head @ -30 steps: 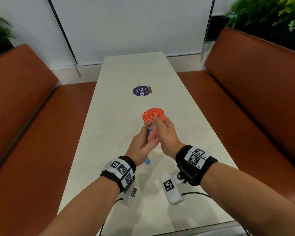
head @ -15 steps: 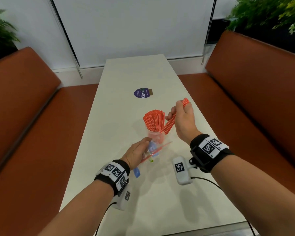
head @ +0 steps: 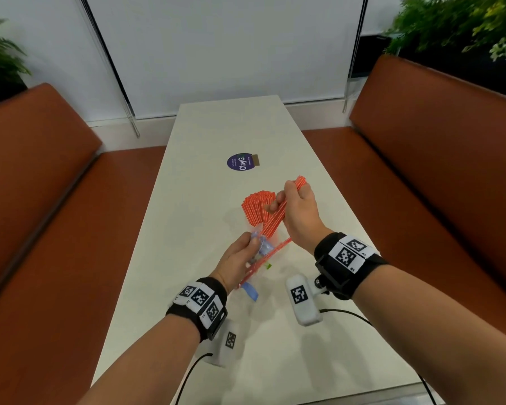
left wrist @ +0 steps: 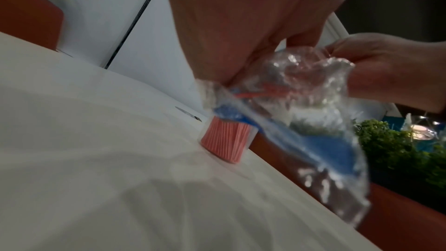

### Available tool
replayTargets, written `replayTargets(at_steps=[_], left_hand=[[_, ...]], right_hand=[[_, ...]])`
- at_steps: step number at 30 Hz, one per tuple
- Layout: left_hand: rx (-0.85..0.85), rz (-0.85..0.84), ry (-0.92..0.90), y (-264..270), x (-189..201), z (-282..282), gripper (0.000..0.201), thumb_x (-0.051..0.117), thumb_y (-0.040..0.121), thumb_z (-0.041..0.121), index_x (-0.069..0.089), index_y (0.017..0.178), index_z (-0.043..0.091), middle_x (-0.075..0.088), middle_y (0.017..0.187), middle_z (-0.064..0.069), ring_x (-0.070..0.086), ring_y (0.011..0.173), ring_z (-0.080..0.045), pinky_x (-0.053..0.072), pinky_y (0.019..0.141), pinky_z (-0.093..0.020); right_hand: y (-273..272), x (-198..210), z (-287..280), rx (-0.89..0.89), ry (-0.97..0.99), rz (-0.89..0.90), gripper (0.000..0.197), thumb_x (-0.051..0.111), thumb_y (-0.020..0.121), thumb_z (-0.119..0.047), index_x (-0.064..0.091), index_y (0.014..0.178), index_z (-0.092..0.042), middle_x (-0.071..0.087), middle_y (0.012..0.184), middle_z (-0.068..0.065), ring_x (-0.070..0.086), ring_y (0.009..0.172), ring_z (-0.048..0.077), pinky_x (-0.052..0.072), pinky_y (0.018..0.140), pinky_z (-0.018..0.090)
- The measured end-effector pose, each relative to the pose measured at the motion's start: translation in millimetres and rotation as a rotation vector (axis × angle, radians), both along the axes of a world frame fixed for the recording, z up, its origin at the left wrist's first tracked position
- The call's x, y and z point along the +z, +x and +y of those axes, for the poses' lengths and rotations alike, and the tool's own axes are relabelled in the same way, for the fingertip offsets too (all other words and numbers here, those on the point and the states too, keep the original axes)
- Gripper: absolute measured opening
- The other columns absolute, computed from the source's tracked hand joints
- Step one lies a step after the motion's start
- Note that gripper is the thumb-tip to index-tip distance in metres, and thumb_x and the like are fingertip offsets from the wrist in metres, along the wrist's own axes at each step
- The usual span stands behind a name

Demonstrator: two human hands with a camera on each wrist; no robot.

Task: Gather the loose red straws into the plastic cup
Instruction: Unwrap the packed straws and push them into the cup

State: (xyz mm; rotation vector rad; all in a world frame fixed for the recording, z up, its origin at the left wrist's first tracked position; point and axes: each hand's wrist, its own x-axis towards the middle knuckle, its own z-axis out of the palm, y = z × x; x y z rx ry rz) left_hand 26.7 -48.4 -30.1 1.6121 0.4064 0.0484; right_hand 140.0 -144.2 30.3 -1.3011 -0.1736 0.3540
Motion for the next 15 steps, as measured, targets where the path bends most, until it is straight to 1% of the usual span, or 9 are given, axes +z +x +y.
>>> replayTargets(at_steps=[1, 2, 4, 7, 9, 10, 11, 14, 15], left_hand=[[0.003, 0.001, -0.024, -0.5, 1.8, -0.3, 0.033, 0.05, 0.083, 0.053, 0.065, 0.095, 0.027, 0.063, 0.107, -0.013, 0.067, 0.093, -0.024, 0.057, 0.055, -0.036], [0.015, -0.003, -0.049, -1.0, 2.8, 0.5, 0.032, 0.051, 0.083, 0.049, 0.062, 0.098, 0.023, 0.06, 0.104, -0.014, 0.065, 0.091, -0.025, 0.054, 0.047, -0.033], [0.079, -0.019, -0.078, -3.5, 4.0, 4.2, 0.028, 0.049, 0.09, 0.039, 0.056, 0.101, 0.014, 0.054, 0.101, -0.012, 0.06, 0.089, -0.024, 0.053, 0.042, -0.031], [0.154, -0.044, -0.063, -3.8, 1.3, 10.1, 0.029, 0.043, 0.1, 0.029, 0.049, 0.109, 0.002, 0.051, 0.101, -0.009, 0.057, 0.09, -0.022, 0.059, 0.056, -0.038], [0.146, -0.056, -0.042, -3.7, 2.7, 8.3, 0.031, 0.044, 0.099, 0.032, 0.047, 0.11, 0.003, 0.052, 0.1, -0.007, 0.059, 0.095, -0.024, 0.058, 0.068, -0.053], [0.128, -0.063, -0.054, -3.8, 6.2, 5.2, 0.032, 0.045, 0.099, 0.033, 0.046, 0.11, 0.003, 0.053, 0.1, -0.006, 0.061, 0.096, -0.023, 0.058, 0.066, -0.055], [0.106, -0.073, -0.072, -3.7, 9.8, 1.8, 0.034, 0.045, 0.098, 0.034, 0.045, 0.111, 0.003, 0.051, 0.1, -0.006, 0.062, 0.094, -0.021, 0.059, 0.06, -0.053], [0.074, -0.114, -0.009, -2.3, 15.3, -5.8, 0.026, 0.041, 0.1, 0.03, 0.042, 0.103, 0.004, 0.044, 0.099, -0.009, 0.058, 0.082, -0.013, 0.057, 0.047, -0.029], [0.076, -0.127, -0.005, -1.8, 14.7, -6.5, 0.021, 0.04, 0.1, 0.028, 0.041, 0.102, 0.007, 0.044, 0.099, -0.008, 0.057, 0.084, -0.014, 0.056, 0.046, -0.026]], right_hand=[[-1.2, 4.0, -0.2, -0.005, -0.013, -0.025, 0.014, 0.034, 0.101, -0.022, 0.04, 0.095, -0.011, 0.051, 0.057, 0.002, 0.06, 0.047, 0.009, 0.049, 0.093, 0.058], [-1.5, 8.8, -0.9, -0.016, -0.01, -0.049, 0.015, 0.034, 0.101, -0.022, 0.04, 0.092, -0.012, 0.051, 0.058, 0.002, 0.06, 0.048, 0.009, 0.05, 0.091, 0.056], [1.1, 18.1, -2.1, -0.046, 0.044, -0.085, 0.016, 0.034, 0.101, -0.02, 0.039, 0.087, -0.014, 0.048, 0.062, 0.002, 0.059, 0.051, 0.012, 0.054, 0.082, 0.05], [0.5, 22.1, -4.0, -0.06, 0.036, -0.079, 0.014, 0.033, 0.101, -0.02, 0.038, 0.091, -0.012, 0.051, 0.065, 0.001, 0.063, 0.061, 0.016, 0.053, 0.059, 0.028], [-7.5, 12.9, -1.2, -0.039, -0.051, -0.084, 0.017, 0.033, 0.101, -0.021, 0.039, 0.089, -0.013, 0.06, 0.07, 0.001, 0.063, 0.067, 0.013, 0.049, 0.052, 0.016], [-11.7, 7.8, 0.7, -0.027, -0.08, -0.08, 0.018, 0.033, 0.101, -0.021, 0.041, 0.087, -0.013, 0.064, 0.075, 0.002, 0.062, 0.07, 0.013, 0.049, 0.053, 0.014], [-14.5, 3.1, 3.1, -0.02, -0.09, -0.068, 0.018, 0.034, 0.1, -0.02, 0.042, 0.088, -0.01, 0.066, 0.081, 0.004, 0.063, 0.075, 0.015, 0.051, 0.059, 0.015], [-13.4, -2.7, 7.1, -0.012, -0.056, 0.018, 0.017, 0.034, 0.099, -0.017, 0.045, 0.094, -0.005, 0.069, 0.092, 0.009, 0.063, 0.093, 0.024, 0.051, 0.085, 0.033], [-12.3, -2.9, 6.5, 0.006, -0.075, 0.004, 0.019, 0.034, 0.099, -0.017, 0.046, 0.092, -0.005, 0.069, 0.092, 0.009, 0.063, 0.094, 0.024, 0.049, 0.089, 0.035]])
